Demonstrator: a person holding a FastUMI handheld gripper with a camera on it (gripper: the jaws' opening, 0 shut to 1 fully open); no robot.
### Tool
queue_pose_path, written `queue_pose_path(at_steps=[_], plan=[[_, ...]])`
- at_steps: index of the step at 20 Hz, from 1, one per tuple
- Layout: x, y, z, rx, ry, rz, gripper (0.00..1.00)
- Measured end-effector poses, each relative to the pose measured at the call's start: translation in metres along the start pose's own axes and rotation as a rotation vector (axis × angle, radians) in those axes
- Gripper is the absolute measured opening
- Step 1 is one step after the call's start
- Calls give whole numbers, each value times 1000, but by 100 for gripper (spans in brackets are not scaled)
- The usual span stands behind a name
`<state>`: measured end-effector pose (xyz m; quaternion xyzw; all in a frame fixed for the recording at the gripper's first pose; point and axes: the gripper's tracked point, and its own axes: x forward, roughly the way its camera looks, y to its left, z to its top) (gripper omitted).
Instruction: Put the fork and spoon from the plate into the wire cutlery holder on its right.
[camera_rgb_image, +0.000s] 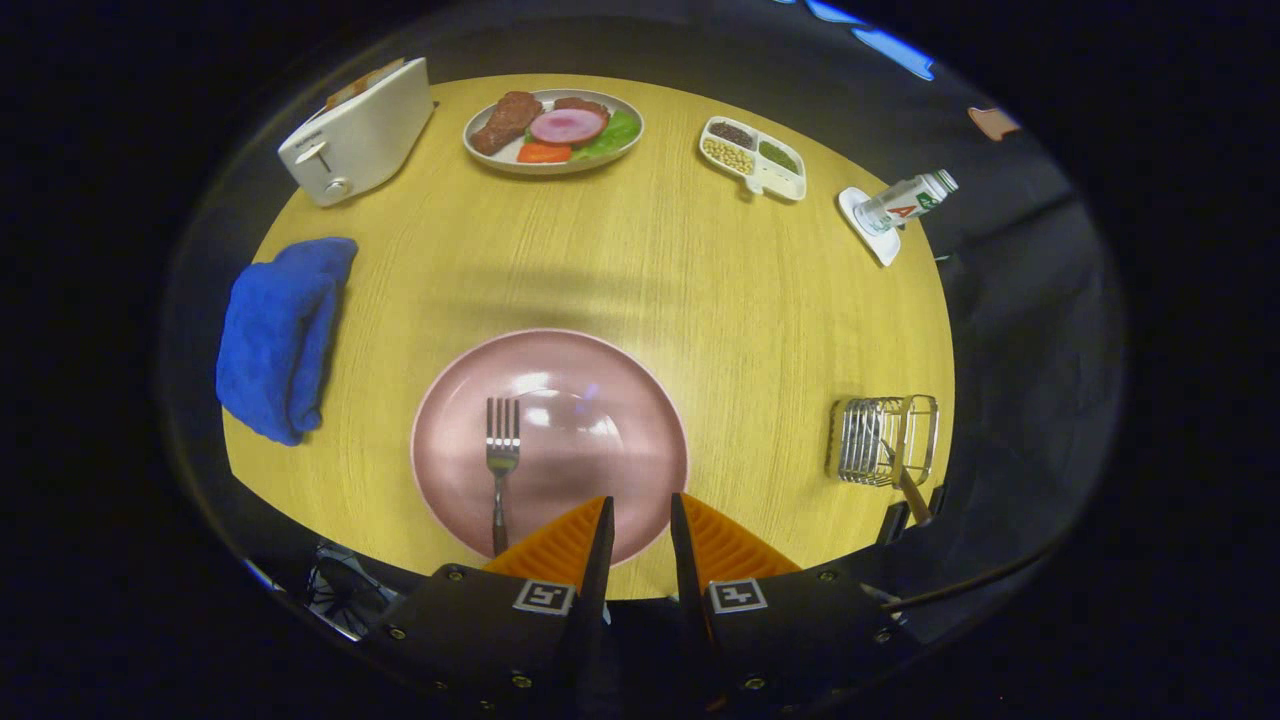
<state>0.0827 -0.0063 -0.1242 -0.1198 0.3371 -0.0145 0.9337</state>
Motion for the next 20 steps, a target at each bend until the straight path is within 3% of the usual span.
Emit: queue_pose_path(at_steps=[9, 20], plan=[[14, 59, -23, -64, 48, 83, 34], [39, 93, -47, -87, 118, 134, 35]])
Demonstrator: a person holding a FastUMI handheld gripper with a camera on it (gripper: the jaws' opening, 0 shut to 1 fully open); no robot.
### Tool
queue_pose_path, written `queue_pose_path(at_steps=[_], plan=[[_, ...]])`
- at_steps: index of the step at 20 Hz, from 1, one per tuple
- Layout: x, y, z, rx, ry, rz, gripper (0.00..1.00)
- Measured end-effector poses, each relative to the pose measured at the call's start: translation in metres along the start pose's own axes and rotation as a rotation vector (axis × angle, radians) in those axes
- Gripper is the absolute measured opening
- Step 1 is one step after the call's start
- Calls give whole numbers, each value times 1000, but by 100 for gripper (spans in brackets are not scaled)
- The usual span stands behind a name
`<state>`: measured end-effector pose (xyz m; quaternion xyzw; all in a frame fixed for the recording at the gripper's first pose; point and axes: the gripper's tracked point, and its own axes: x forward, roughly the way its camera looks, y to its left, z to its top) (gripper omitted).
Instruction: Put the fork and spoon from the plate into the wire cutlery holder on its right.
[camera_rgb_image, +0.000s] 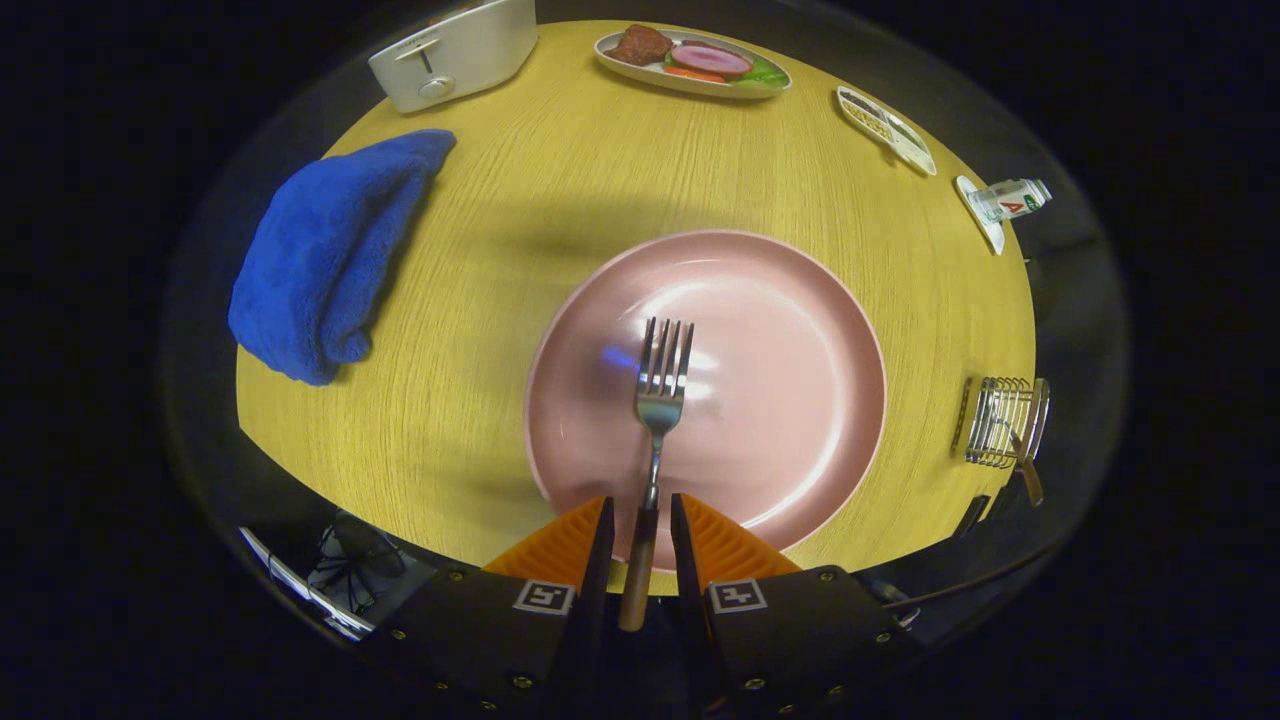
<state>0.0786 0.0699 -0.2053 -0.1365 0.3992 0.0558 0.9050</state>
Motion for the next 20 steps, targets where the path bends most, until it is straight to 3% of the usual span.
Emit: queue_pose_path(at_steps=[9, 11, 15, 17, 20], plan=[[12, -5, -5, 9, 29, -10, 35], [16, -8, -6, 0, 39, -23, 15], [6, -7, 0, 4, 26, -23, 15], [11, -8, 3, -13, -1, -19, 5], [7, -9, 1, -23, 14, -35, 5]])
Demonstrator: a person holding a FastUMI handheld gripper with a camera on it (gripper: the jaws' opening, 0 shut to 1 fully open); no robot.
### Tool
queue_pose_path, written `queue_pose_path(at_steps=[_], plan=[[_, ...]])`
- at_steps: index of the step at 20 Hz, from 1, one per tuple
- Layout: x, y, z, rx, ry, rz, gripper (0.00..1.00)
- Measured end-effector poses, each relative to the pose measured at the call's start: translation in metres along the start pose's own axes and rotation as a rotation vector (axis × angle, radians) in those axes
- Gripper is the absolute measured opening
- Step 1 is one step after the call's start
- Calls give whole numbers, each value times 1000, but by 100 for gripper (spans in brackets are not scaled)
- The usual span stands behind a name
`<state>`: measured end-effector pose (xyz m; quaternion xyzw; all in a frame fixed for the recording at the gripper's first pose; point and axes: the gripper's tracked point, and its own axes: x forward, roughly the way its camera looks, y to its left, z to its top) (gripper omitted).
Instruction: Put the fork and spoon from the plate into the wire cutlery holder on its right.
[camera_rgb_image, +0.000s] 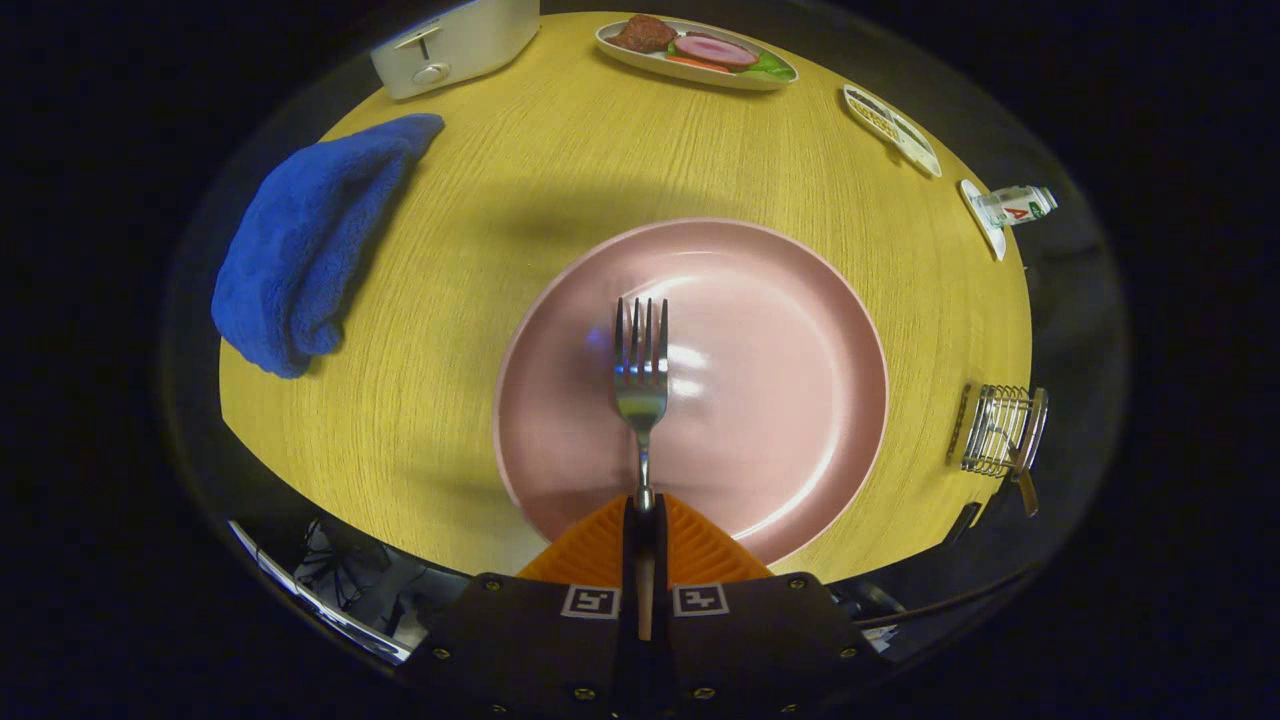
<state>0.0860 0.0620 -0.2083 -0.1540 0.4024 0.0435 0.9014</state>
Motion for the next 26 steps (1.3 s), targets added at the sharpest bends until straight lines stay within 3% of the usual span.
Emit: queue_pose_path(at_steps=[13, 26], plan=[[-31, -30, 7, 54, -36, -42, 5], [-65, -123, -2, 235, -22, -143, 5]])
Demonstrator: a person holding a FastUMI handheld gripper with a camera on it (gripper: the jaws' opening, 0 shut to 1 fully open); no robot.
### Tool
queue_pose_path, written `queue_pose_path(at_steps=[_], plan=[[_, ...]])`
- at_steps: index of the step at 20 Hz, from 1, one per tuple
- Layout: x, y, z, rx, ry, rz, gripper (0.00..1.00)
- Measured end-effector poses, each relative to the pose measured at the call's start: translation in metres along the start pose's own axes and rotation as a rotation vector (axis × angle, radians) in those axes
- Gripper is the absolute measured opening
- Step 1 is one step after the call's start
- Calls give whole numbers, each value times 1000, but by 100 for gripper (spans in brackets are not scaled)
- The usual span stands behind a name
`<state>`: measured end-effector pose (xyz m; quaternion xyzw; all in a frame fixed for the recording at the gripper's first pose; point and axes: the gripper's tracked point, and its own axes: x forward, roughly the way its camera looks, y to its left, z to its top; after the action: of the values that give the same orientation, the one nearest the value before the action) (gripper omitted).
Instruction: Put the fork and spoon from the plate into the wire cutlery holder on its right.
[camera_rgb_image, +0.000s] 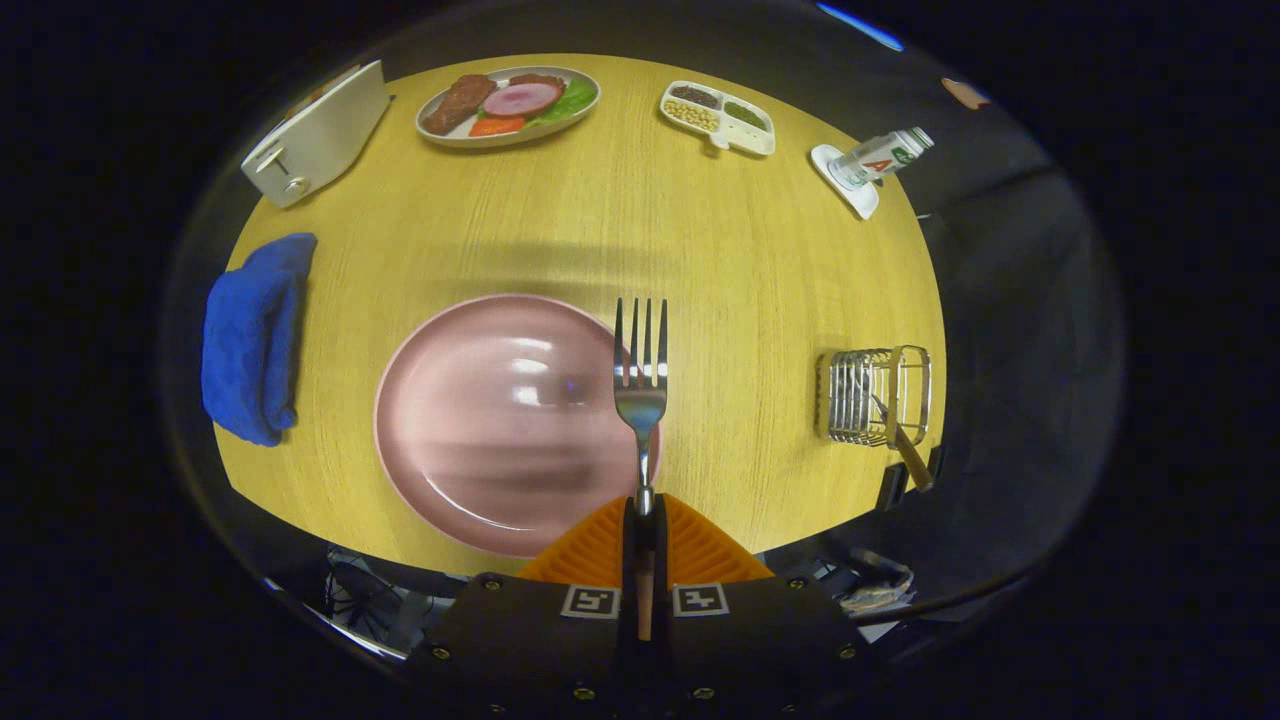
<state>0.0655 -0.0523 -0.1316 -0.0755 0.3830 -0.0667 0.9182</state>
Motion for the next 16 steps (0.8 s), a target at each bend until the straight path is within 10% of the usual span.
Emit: queue_pose_path(at_steps=[16], plan=[[-2, -151, -6, 228, 74, -130, 5]])
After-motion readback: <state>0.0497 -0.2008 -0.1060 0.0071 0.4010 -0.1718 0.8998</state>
